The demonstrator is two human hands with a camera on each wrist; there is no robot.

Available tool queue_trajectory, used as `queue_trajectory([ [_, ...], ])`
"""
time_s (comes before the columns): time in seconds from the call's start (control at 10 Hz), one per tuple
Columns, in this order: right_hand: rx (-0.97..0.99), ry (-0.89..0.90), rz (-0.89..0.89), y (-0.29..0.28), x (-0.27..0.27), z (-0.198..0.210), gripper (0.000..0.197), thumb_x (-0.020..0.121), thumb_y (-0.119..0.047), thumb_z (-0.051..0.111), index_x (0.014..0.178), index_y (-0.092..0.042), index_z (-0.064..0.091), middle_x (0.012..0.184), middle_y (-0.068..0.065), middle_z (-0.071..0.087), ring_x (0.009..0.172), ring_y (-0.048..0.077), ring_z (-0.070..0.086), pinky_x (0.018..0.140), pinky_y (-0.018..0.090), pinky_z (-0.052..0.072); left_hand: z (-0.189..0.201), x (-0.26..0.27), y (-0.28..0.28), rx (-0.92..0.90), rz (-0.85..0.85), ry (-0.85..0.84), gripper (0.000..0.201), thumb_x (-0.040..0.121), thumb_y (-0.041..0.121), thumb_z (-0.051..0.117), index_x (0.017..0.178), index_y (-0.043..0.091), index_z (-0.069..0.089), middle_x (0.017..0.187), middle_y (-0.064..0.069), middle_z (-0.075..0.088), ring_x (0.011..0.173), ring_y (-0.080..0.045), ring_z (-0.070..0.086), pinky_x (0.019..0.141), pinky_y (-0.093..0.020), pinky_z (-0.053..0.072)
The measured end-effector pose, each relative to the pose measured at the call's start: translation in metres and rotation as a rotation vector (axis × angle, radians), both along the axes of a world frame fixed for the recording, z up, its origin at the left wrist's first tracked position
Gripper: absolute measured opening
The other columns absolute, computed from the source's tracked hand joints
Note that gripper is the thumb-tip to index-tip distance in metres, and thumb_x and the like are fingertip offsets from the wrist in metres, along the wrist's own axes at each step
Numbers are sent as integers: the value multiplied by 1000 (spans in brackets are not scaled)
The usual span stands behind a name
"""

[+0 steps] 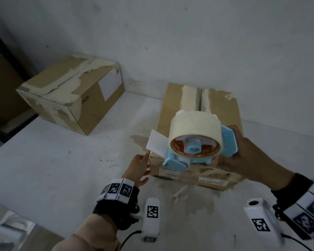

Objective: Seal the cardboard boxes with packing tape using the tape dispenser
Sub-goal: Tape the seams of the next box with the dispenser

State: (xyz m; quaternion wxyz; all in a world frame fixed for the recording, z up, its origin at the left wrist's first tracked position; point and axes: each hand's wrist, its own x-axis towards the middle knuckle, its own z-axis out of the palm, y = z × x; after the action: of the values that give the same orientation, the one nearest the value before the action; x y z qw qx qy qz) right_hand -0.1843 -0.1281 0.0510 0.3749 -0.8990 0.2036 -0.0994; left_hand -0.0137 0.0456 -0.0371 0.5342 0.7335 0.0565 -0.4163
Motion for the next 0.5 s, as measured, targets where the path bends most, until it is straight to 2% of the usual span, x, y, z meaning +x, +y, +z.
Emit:
queue_trajectory([
  [0.1,3,-15,6,1,0,0,91,37,-94,47,106,-35,33,83,-12,61,72,9,64,60,40,55,7,4,5,67,-97,-403,34,97,26,40,111,-2,53,104,-21,59,104,-35,56,81,-33,39],
  [0.2,7,-4,-5,0,0,0,100,36,-94,48,111,-30,34,83,-12,61,72,8,64,59,37,53,22,-7,8,-11,-214,-502,26,96,21,39,102,5,59,96,-7,63,90,-20,59,77,-28,46],
  [0.3,-12,12,-13,2,-1,0,101,34,-95,46,111,-31,33,81,-13,61,72,4,63,56,28,50,26,-15,4,52,-276,-524,28,93,18,45,102,-2,62,101,-18,66,96,-32,62,79,-34,48],
  [0.4,-28,35,-13,5,0,1,102,33,-90,53,113,-29,31,82,-13,61,71,2,63,58,30,51,18,-6,-1,81,-264,-578,28,94,16,44,101,-4,61,102,-23,65,97,-37,60,78,-34,46],
  [0.5,30,61,13,12,10,1,91,45,-76,67,111,-27,28,88,-11,60,78,5,63,66,36,55,17,14,-6,140,-261,-566,28,92,13,45,105,-7,60,107,-25,64,102,-40,59,87,-41,47],
])
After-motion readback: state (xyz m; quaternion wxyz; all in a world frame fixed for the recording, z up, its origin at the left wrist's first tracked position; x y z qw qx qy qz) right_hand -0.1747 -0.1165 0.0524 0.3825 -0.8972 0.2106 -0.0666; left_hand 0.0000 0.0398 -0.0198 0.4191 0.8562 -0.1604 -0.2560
